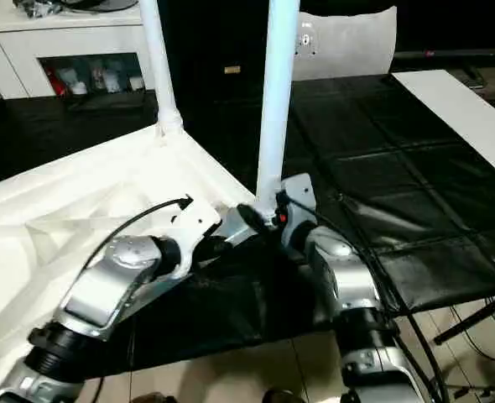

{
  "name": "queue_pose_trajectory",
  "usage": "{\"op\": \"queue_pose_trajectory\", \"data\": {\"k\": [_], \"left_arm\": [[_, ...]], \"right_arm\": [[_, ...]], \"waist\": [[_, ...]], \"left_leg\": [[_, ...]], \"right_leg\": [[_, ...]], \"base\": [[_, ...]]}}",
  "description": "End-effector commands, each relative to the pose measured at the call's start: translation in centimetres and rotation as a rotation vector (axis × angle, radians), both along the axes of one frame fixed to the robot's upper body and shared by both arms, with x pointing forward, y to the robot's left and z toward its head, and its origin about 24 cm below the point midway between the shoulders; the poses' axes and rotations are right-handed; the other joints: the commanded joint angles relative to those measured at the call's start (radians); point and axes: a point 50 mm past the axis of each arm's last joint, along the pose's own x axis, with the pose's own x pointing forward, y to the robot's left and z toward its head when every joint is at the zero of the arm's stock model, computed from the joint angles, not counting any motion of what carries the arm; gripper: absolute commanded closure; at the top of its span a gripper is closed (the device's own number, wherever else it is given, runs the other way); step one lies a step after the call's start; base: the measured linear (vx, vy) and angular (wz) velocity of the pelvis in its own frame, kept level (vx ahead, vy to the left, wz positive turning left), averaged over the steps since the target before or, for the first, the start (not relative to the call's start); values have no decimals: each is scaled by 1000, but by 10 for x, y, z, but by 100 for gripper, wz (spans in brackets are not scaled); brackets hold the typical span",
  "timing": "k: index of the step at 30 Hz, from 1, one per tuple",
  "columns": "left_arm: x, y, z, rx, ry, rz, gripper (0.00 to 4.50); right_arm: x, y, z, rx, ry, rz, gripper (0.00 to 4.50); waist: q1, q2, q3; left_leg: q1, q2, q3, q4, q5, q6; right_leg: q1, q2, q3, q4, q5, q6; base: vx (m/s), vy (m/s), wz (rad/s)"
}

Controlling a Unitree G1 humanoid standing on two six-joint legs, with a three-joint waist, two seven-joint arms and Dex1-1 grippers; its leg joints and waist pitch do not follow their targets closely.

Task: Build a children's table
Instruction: Rotate leg to tighten

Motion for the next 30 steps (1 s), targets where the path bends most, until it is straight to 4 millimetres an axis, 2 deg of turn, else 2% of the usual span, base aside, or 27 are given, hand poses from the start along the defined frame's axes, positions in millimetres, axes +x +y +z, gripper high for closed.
{"op": "queue_pose_trajectory", "data": {"k": [1,5,10,13,16,18,22,25,26,29,30], "left_arm": [[2,-6,18,-51,-71,-95,450],[5,10,14,-21,-58,-166,450],[4,27,13,44,-33,-349,450],[3,32,12,70,-12,-426,450],[1,36,11,81,-5,-530,450],[-1,37,11,79,12,-587,450],[-4,41,10,110,44,-689,450],[-4,42,9,131,49,-732,450],[-5,41,9,134,51,-747,450],[-5,41,9,132,52,-761,450],[-4,41,8,134,51,-768,450]], "right_arm": [[-8,5,-4,-1,9,90,6],[-16,-12,5,-33,-34,223,6],[-27,-39,11,-109,-44,410,6],[-29,-44,13,-139,-36,471,6],[-32,-46,15,-146,-21,541,6],[-34,-44,18,-142,-22,587,6],[-38,-40,17,-182,-32,675,6],[-40,-38,10,-249,-27,708,6],[-41,-37,9,-243,-24,720,6],[-42,-35,10,-206,-12,741,6],[-44,-34,11,-183,4,763,32]], "waist": [[11,5,-74],[19,5,-77],[39,4,-76],[46,5,-78],[55,5,-78],[59,6,-83],[67,7,-82],[74,4,-79],[73,-1,-78],[74,0,-76],[75,0,-75]], "left_leg": [[3,34,-10,-64,-155,74],[6,35,-10,-62,-143,88],[9,36,-8,-61,-155,87],[11,38,-9,-62,-166,81],[14,38,-8,-62,-173,77],[13,43,-9,-61,-163,72],[13,43,-7,-60,-169,70],[13,41,-7,-62,-200,50],[12,41,-7,-62,-206,48],[13,42,-9,-63,-226,39],[14,42,-10,-63,-231,39]], "right_leg": [[67,-57,48,-61,-249,-195],[67,-54,49,-55,-204,-205],[65,-57,50,-54,-221,-212],[66,-59,51,-54,-237,-212],[63,-59,50,-56,-255,-212],[66,-61,51,-48,-224,-221],[64,-62,52,-45,-215,-232],[64,-64,53,-53,-288,-207],[64,-65,53,-55,-307,-200],[62,-65,54,-58,-354,-184],[61,-65,54,-58,-366,-179]], "base": [[0,0,0],[0,0,0],[0,0,0],[0,0,0],[0,0,0],[0,0,0],[0,0,0],[0,0,0],[0,0,0],[0,0,0],[0,0,0]]}}
